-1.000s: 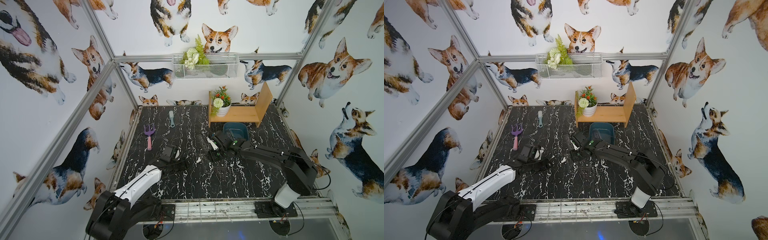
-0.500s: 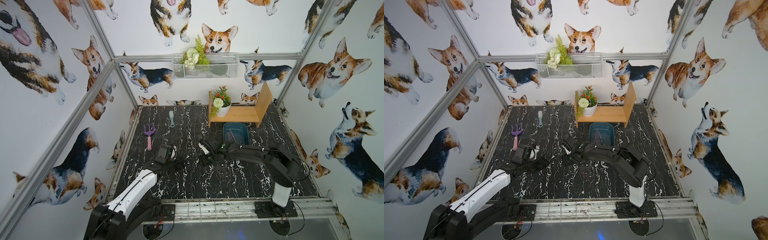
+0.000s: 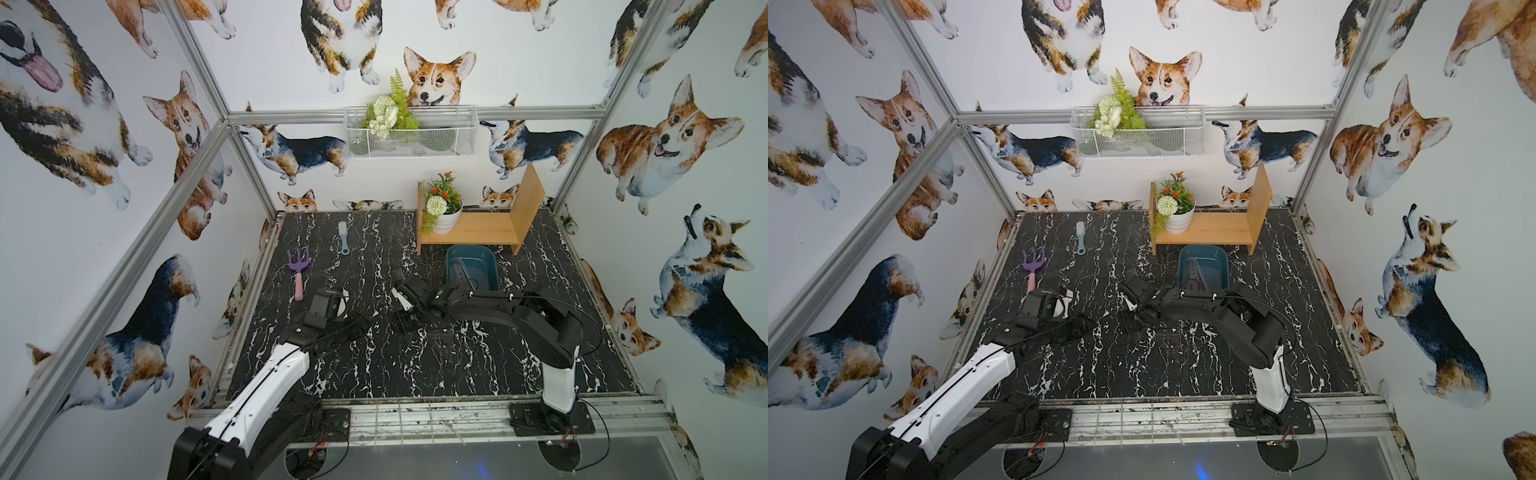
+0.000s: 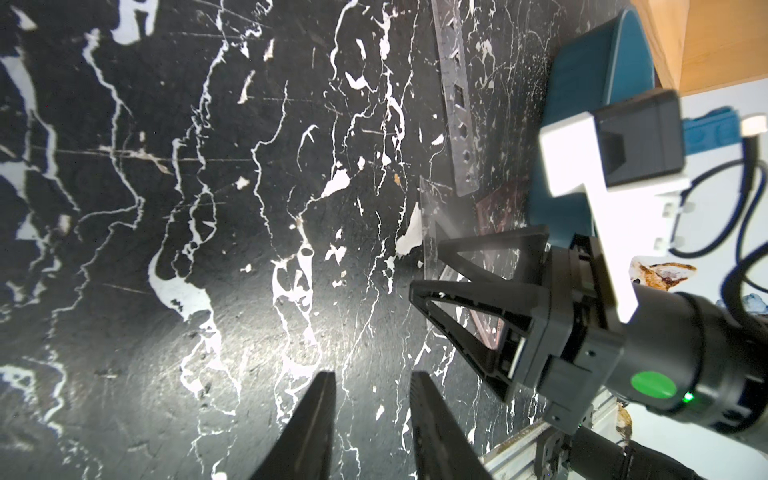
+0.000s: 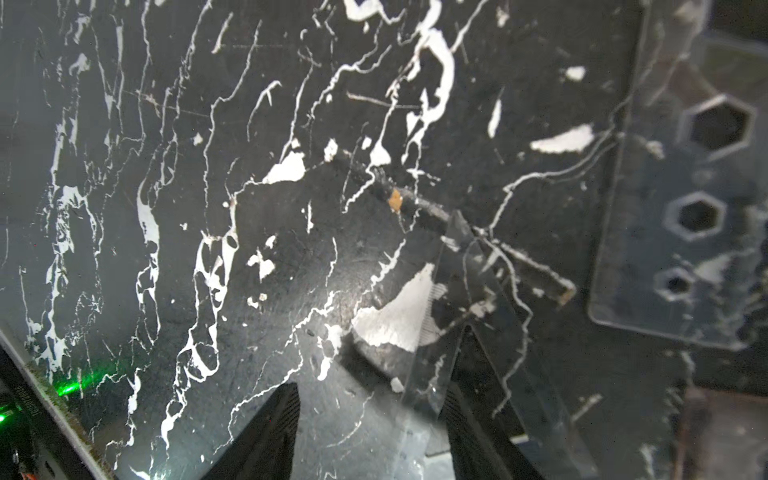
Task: Put the scattered rulers into the storage box
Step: Pick up the ruler from the center of the board.
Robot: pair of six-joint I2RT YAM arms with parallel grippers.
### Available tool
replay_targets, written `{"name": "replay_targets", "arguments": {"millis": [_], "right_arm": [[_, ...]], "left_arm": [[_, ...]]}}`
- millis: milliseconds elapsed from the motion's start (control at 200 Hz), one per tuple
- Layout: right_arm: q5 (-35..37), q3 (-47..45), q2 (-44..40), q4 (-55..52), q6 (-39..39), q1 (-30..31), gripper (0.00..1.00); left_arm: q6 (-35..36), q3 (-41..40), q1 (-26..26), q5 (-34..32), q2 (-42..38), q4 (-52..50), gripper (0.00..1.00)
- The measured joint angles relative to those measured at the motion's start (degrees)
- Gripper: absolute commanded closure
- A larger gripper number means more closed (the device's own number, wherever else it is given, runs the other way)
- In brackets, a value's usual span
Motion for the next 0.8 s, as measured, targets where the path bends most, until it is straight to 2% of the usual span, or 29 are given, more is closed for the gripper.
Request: {"name": "replay_targets", "arguments": {"millis": [550, 801], "right_arm": [[-1.07, 2.80, 2.19, 1.31, 1.95, 2.38, 0.39], [0.57, 3.72, -3.37, -1.05, 1.86, 2.36, 0.39]], "left_arm": [[0.37, 1.31, 0.94, -0.07, -0.79, -1.09, 0.64], [1.20, 4.20, 1.07, -0.59, 0.68, -2.82, 0.63]]}}
